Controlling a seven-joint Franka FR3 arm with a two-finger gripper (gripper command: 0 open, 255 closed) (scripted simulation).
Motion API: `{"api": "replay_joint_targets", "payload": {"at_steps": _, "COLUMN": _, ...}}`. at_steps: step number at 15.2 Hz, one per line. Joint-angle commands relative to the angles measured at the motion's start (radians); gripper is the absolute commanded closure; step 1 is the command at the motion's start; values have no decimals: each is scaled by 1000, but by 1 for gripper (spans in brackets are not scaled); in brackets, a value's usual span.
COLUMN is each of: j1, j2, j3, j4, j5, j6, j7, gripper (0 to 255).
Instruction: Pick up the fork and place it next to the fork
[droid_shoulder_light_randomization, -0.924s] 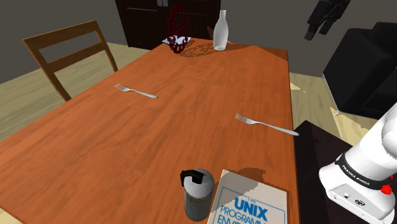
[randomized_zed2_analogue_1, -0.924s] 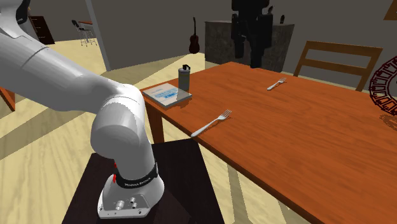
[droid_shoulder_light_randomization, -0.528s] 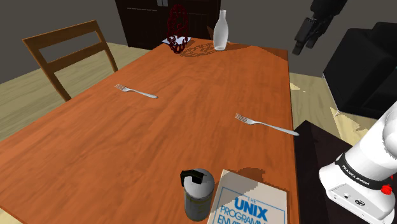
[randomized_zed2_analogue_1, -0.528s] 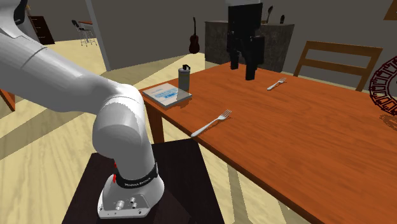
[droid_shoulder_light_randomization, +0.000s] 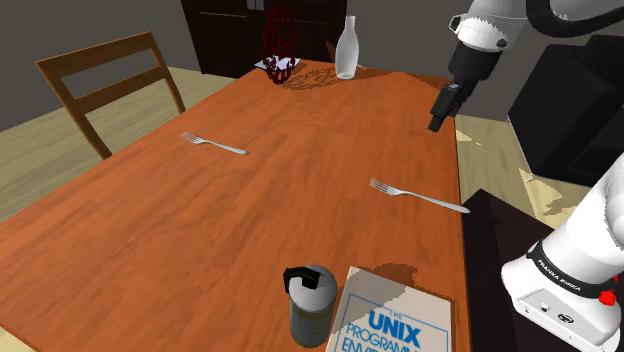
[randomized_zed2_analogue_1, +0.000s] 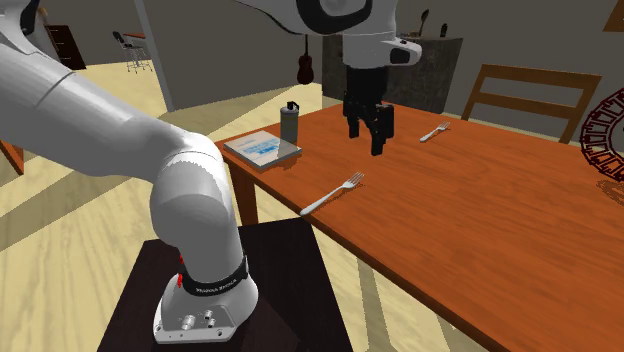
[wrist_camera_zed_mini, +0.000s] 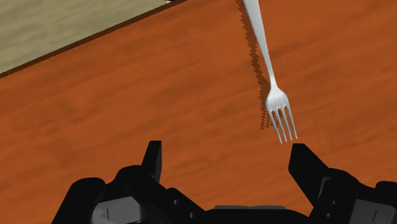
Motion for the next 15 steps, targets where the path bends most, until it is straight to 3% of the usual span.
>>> {"api": "replay_joint_targets", "payload": {"at_steps": 1, "j1": 24, "j2": 28, "j3": 20, "j4": -38, "j5": 16, "j6": 67, "j7": 0, "gripper": 0}}
{"api": "replay_joint_targets", "payload": {"at_steps": 10, "j1": 132, "j2": 219, "j3": 116, "j4": -156, "j5": 84, "j6": 374, "j7": 6, "gripper": 0}}
{"api": "replay_joint_targets", "payload": {"at_steps": 15, "j1": 138, "j2": 289, "j3": 130, "j4": -184, "j5": 90, "j6": 471, "j7": 7, "gripper": 0}}
